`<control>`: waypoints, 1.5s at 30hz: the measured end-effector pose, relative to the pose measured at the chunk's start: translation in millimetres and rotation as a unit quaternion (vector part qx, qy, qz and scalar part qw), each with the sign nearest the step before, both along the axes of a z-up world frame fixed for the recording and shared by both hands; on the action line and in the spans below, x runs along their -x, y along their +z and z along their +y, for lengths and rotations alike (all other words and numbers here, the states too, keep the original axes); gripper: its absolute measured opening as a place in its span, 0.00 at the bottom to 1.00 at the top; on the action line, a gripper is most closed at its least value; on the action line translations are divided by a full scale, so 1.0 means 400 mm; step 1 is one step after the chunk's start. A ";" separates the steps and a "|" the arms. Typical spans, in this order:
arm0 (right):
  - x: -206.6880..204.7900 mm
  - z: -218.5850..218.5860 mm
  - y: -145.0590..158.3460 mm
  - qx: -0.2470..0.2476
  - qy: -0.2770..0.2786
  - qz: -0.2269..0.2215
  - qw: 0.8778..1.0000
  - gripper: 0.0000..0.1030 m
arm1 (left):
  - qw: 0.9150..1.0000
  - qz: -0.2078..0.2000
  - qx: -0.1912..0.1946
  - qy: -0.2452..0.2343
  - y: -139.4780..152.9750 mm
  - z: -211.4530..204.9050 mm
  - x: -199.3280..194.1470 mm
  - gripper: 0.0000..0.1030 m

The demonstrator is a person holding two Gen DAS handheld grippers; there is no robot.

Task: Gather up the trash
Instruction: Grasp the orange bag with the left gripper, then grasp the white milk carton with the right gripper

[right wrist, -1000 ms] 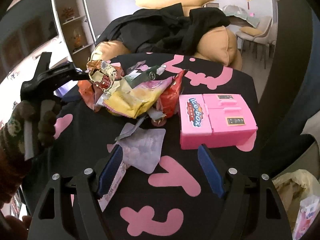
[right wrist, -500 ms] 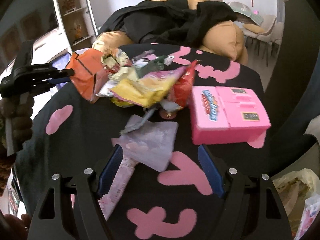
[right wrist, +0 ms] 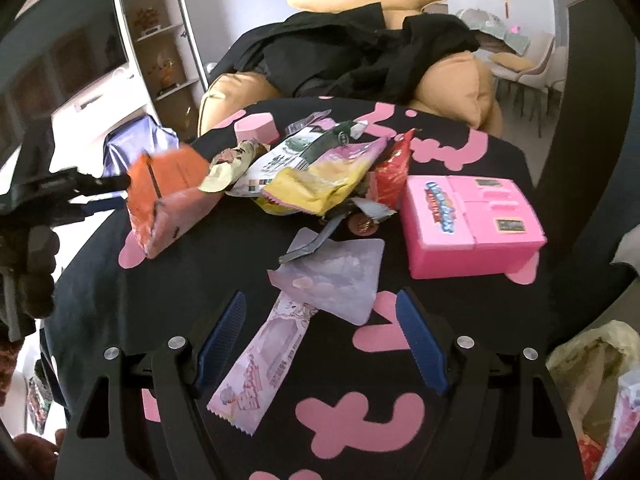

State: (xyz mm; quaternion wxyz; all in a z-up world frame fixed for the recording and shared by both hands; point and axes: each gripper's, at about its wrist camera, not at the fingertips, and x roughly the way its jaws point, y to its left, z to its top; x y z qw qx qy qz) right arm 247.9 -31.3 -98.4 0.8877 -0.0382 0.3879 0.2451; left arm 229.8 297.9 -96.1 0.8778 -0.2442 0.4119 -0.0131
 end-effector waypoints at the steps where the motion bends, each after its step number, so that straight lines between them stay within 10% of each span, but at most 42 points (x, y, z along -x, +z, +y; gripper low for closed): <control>1: 0.006 -0.005 0.007 0.003 -0.002 -0.006 1.000 0.72 | 1.000 0.011 0.005 0.013 -0.020 0.003 -0.012 0.60; 9: 0.006 -0.006 0.016 0.030 -0.008 -0.010 0.999 0.72 | 0.995 0.004 0.030 0.094 -0.062 0.003 -0.076 0.60; 12: -0.016 0.029 0.073 0.028 0.002 -0.017 0.999 0.72 | 0.997 -0.003 0.001 0.081 -0.058 -0.021 -0.105 0.30; 16: -0.088 0.084 0.140 0.038 -0.001 -0.026 0.999 0.72 | 0.999 -0.023 -0.026 0.037 -0.027 -0.033 -0.103 0.21; 24: -0.349 0.251 0.114 0.034 -0.015 0.015 0.999 0.72 | 0.997 -0.011 -0.008 -0.077 0.004 -0.035 -0.050 0.21; 31: -0.487 0.360 -0.001 0.122 -0.069 0.072 0.988 0.72 | 0.997 -0.005 0.003 -0.075 -0.026 -0.001 -0.017 0.21; 38: -0.423 0.313 0.033 0.082 -0.043 0.068 0.993 0.48 | 0.998 -0.010 0.029 -0.052 -0.051 0.032 -0.006 0.32; 45: -0.279 0.234 0.123 0.047 -0.004 0.034 0.998 0.45 | 0.999 0.000 0.045 -0.027 -0.063 0.045 -0.014 0.40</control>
